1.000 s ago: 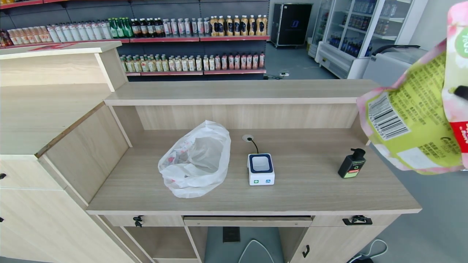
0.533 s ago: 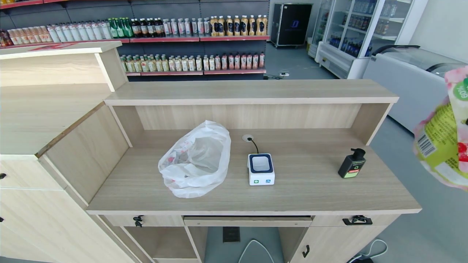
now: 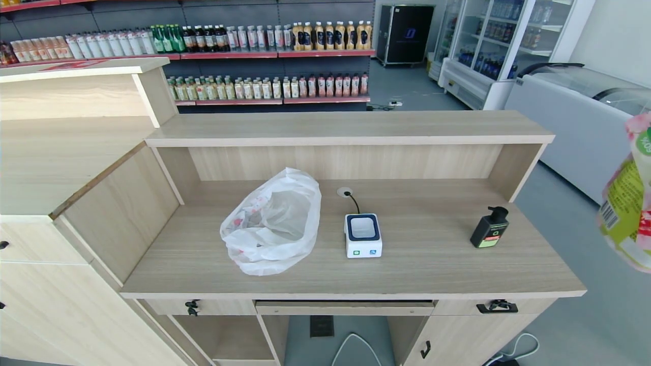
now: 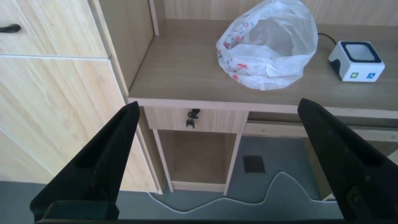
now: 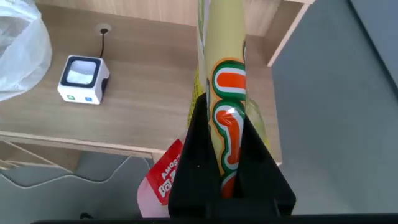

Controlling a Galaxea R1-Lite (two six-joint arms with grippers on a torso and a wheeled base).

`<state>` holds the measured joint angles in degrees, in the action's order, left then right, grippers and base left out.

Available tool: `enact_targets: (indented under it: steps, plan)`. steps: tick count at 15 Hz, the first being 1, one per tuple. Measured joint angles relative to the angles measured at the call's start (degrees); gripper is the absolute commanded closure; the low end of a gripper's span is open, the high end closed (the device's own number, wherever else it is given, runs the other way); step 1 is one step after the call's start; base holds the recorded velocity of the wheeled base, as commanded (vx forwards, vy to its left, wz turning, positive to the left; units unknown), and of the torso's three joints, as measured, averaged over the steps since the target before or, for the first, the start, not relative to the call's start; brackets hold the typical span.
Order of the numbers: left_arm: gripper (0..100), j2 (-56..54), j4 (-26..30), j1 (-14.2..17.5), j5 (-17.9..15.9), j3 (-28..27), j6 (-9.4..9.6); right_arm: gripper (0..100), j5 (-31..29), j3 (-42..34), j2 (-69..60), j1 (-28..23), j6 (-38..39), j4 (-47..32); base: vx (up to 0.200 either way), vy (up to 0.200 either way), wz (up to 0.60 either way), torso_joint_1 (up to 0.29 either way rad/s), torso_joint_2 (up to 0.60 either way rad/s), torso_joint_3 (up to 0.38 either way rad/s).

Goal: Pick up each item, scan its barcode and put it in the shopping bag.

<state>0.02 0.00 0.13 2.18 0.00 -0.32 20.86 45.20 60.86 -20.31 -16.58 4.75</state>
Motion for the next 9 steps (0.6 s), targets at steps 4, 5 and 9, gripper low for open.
enact_targets:
  steps: [4,5,9]
  plan:
    - [0,0.00,0.00,0.02,0.00,0.00,0.00,100,-9.20,-1.61,0.72,0.85,-2.83,1.29,0.000,0.000,0.60,0.006,0.00,0.004]
    - [0,0.00,0.00,0.02,0.02,0.00,-0.01,100,-10.28,-1.63,1.63,1.49,-2.90,3.15,0.000,0.000,0.60,0.012,0.00,0.002]
    - [0,0.00,0.00,0.00,0.00,0.00,-0.01,100,-11.15,-2.12,7.63,2.07,-5.23,9.18,0.000,0.000,0.60,0.002,0.00,0.002]
